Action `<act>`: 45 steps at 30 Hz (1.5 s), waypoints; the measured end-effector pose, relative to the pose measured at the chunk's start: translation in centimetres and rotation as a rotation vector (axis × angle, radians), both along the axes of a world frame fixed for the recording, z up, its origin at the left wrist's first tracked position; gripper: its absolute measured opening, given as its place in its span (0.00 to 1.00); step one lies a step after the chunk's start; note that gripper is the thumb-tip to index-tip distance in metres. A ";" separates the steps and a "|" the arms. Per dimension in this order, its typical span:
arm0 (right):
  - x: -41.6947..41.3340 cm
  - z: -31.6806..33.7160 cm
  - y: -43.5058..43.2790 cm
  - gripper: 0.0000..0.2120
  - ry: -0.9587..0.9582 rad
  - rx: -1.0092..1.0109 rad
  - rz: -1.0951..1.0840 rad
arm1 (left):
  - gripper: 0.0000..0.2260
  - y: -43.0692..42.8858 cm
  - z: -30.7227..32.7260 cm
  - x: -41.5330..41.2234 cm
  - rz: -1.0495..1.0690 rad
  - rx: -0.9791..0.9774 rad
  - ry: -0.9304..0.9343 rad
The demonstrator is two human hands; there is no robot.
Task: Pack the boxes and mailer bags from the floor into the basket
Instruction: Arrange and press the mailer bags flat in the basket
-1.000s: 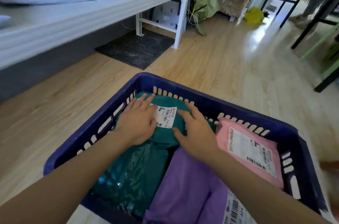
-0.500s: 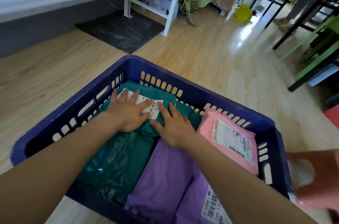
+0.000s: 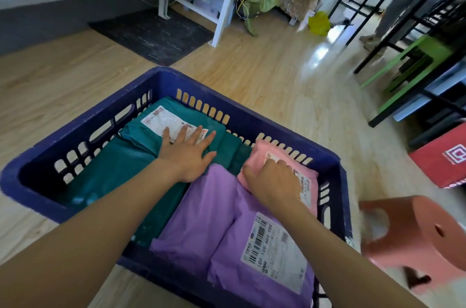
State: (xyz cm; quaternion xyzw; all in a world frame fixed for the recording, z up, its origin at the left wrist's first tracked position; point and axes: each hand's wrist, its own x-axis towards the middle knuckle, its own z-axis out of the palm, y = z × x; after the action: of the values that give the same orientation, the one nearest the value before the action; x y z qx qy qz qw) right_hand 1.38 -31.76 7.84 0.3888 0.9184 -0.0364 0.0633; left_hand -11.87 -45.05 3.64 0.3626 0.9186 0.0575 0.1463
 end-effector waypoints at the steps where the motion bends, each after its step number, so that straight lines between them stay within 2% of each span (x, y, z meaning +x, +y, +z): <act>1: 0.0 -0.3 -0.2 0.27 -0.021 -0.009 0.013 | 0.26 -0.1 -0.1 0.0 0.002 -0.001 0.000; 5: -0.1 -1.0 -1.1 0.20 -0.040 -0.005 0.141 | 0.26 -0.3 -0.4 -0.1 0.003 0.005 -0.001; 8: -0.6 -0.9 -1.4 0.17 0.030 -0.005 0.193 | 0.26 -0.3 -0.4 0.0 0.006 0.007 -0.003; 13: -2.7 -0.8 -1.4 0.16 0.161 -0.005 0.256 | 0.26 -0.2 -0.6 0.0 0.013 0.016 -0.004; 22: -4.3 -2.0 -1.3 0.13 0.260 -0.264 0.406 | 0.24 0.0 -0.5 0.0 0.044 0.071 -0.025; 25: -3.6 -1.7 0.0 0.13 0.370 -0.203 0.347 | 0.26 0.3 0.0 0.1 0.070 0.081 -0.048; 27: -2.7 -2.0 1.0 0.16 0.326 -0.169 0.308 | 0.26 0.4 0.1 0.2 0.080 0.085 -0.059; 30: -2.1 -3.5 1.5 0.22 0.157 -0.252 0.333 | 0.25 0.5 0.3 0.3 0.073 0.083 -0.082; 34: -2.7 -5.2 1.3 0.24 0.049 -0.244 0.382 | 0.24 0.5 0.1 0.5 0.011 0.013 -0.059; 41: -3.8 -6.3 1.6 0.25 -0.061 -0.205 0.390 | 0.22 1.0 -0.5 0.5 -0.024 -0.099 0.013; 45: -4.2 -5.4 1.6 0.25 -0.044 -0.296 0.364 | 0.22 0.7 -0.4 0.5 -0.001 -0.088 -0.019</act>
State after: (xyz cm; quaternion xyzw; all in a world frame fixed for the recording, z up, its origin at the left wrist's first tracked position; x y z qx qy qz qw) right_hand -2.80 -30.17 2.41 0.2042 0.9564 -0.1501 0.1449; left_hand -11.36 -44.35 3.28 0.3556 0.9187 0.0204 0.1706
